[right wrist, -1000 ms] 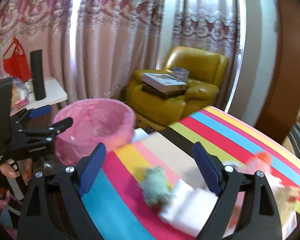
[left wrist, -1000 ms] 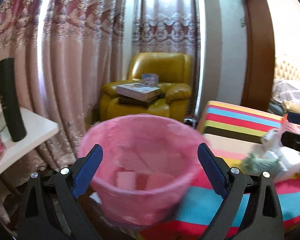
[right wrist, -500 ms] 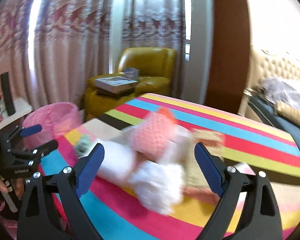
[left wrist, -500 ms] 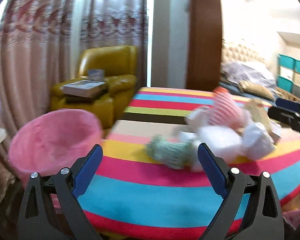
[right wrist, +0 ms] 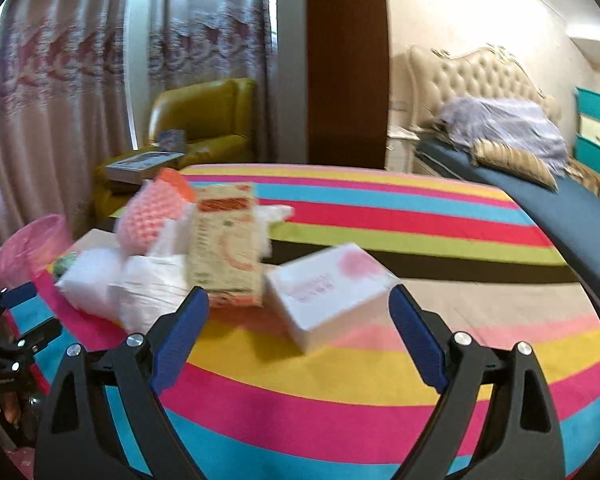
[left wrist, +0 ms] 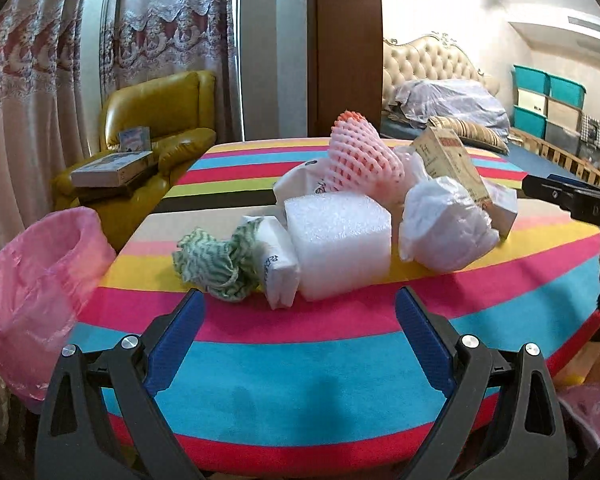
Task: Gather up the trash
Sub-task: 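Move both tools back over the table toward the remaining trash, then grasp the green cloth with the left tool while the right tool grasps the white plastic bag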
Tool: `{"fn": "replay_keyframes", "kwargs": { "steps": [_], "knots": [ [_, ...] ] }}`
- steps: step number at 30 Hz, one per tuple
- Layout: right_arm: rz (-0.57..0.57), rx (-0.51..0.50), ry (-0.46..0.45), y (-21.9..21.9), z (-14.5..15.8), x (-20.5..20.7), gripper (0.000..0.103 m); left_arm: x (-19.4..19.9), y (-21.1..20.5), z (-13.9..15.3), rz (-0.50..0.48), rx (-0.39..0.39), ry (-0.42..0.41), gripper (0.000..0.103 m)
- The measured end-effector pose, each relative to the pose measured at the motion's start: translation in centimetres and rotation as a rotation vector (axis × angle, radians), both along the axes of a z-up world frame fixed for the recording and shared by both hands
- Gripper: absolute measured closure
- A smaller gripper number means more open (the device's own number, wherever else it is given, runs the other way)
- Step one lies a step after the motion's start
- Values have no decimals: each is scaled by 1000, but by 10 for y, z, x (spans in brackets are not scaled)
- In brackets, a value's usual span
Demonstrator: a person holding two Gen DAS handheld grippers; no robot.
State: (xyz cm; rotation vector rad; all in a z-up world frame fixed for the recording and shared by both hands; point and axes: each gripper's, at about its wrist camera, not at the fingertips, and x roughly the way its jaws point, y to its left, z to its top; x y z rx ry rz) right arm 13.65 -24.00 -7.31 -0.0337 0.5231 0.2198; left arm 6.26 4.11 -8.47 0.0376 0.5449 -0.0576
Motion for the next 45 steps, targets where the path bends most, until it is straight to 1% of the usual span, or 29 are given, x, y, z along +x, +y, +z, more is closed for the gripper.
{"fn": "replay_keyframes", "kwargs": {
  "steps": [3,5,8,10,12,15,17,20,23,25,27,29,31,33,34,36,38,39,40,41,43,45],
  "knots": [
    [-33,-5,36,-3,-8,9,14,5,2,-6,24,9,0,14],
    [-45,-22,61,4,-12,18,14,10,9,-5,41,-1,-2,14],
    [-65,-80,113,15,-21,34,14,16,23,1,83,-14,-34,14],
    [-68,-95,125,19,-23,40,14,23,35,7,126,-19,-61,14],
    [-69,-96,136,20,-24,44,14,28,46,10,155,-42,-59,14],
    [-72,-81,156,20,-25,46,14,27,56,10,166,-92,-33,14],
    [-58,-59,141,19,-22,42,14,20,60,9,170,-101,-27,14],
    [-33,-22,84,22,-12,28,14,7,68,6,188,-86,-24,14],
    [48,21,28,33,-2,11,14,-1,80,4,217,-89,-7,14],
    [115,14,-2,46,4,-2,14,-6,88,4,236,-99,-8,14],
    [182,-11,-6,63,5,-8,15,-6,92,4,251,-110,-2,14],
    [244,-60,3,85,2,-9,19,-5,95,3,256,-118,10,14],
    [279,-97,24,102,-3,-6,22,-4,93,2,246,-119,22,14],
    [294,-134,56,117,-10,2,24,-3,88,2,231,-108,30,14],
    [294,-146,67,121,-13,3,26,-3,85,1,223,-100,33,14],
    [287,-172,87,128,-18,10,28,-2,83,0,216,-92,43,14],
    [278,-193,90,133,-22,15,29,4,82,0,215,-102,54,14],
    [274,-209,82,135,-24,17,37,6,83,1,214,-114,61,14],
    [273,-214,78,135,-26,17,54,10,83,2,214,-124,70,14],
    [272,-214,77,134,-28,18,56,14,83,2,215,-128,77,14],
    [270,-188,73,129,-29,18,65,20,81,4,212,-132,87,14],
    [268,-176,68,124,-29,17,67,26,78,5,214,-123,87,14]
  ]
}}
